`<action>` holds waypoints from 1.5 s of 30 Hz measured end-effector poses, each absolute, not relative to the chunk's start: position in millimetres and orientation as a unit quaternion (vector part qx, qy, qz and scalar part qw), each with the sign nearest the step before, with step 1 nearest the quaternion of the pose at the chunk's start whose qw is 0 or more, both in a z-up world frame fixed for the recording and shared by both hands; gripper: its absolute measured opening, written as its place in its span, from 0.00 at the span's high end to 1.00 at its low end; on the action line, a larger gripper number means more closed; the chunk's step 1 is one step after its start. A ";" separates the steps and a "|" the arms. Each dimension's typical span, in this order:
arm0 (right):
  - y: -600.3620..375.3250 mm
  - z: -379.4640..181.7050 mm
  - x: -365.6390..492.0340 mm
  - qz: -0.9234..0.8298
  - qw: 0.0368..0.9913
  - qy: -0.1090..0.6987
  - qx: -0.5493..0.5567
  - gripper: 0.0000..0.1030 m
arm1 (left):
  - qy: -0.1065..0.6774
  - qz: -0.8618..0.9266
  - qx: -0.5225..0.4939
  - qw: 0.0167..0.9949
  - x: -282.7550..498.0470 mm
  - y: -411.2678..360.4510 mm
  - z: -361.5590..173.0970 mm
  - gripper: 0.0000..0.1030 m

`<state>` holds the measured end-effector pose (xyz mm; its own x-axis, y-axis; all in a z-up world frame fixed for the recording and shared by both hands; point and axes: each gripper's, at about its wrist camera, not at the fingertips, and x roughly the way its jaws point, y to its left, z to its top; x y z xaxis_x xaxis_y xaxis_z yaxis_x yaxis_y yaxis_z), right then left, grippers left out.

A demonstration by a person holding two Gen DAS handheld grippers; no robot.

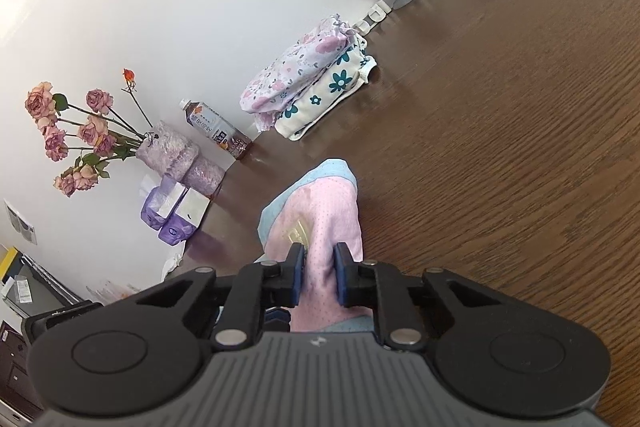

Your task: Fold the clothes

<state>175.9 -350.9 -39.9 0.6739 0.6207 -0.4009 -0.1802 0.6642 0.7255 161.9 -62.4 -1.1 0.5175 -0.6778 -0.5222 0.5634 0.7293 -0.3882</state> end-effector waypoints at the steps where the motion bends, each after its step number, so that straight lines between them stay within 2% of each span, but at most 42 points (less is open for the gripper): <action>1: -347.9 -37.3 174.5 0.234 0.856 0.326 0.326 0.86 | 0.335 -0.359 -0.081 0.867 159.7 -62.2 -0.2 0.83; 5: -334.6 -25.3 167.6 0.224 0.878 0.319 0.278 0.86 | 0.329 -0.360 -0.060 0.871 150.1 -62.8 3.5 0.82; 9: -319.8 -14.5 160.7 0.212 0.897 0.313 0.229 0.87 | 0.317 -0.365 -0.057 0.874 142.8 -59.3 7.7 0.69; 11: -313.9 -10.0 157.0 0.204 0.905 0.310 0.207 0.87 | 0.309 -0.359 -0.058 0.879 139.9 -53.9 10.7 0.67; 18: -290.8 6.1 149.7 0.190 0.924 0.301 0.140 0.87 | 0.303 -0.305 -0.081 0.899 142.4 -21.5 16.6 0.65; 25: -241.5 23.1 133.9 0.160 0.947 0.277 -0.008 0.87 | 0.284 -0.268 -0.102 0.915 137.5 11.8 24.9 0.60; 33: -185.2 29.4 117.4 0.159 0.945 0.255 -0.130 0.87 | 0.269 -0.243 -0.107 0.926 129.8 43.4 31.1 0.57; 37: -160.8 26.9 113.4 0.171 0.938 0.254 -0.161 0.87 | 0.263 -0.230 -0.109 0.930 125.6 57.4 32.5 0.53; 45: -132.3 14.9 110.2 0.202 0.927 0.270 -0.161 0.87 | 0.256 -0.218 -0.115 0.935 119.1 74.4 33.8 0.52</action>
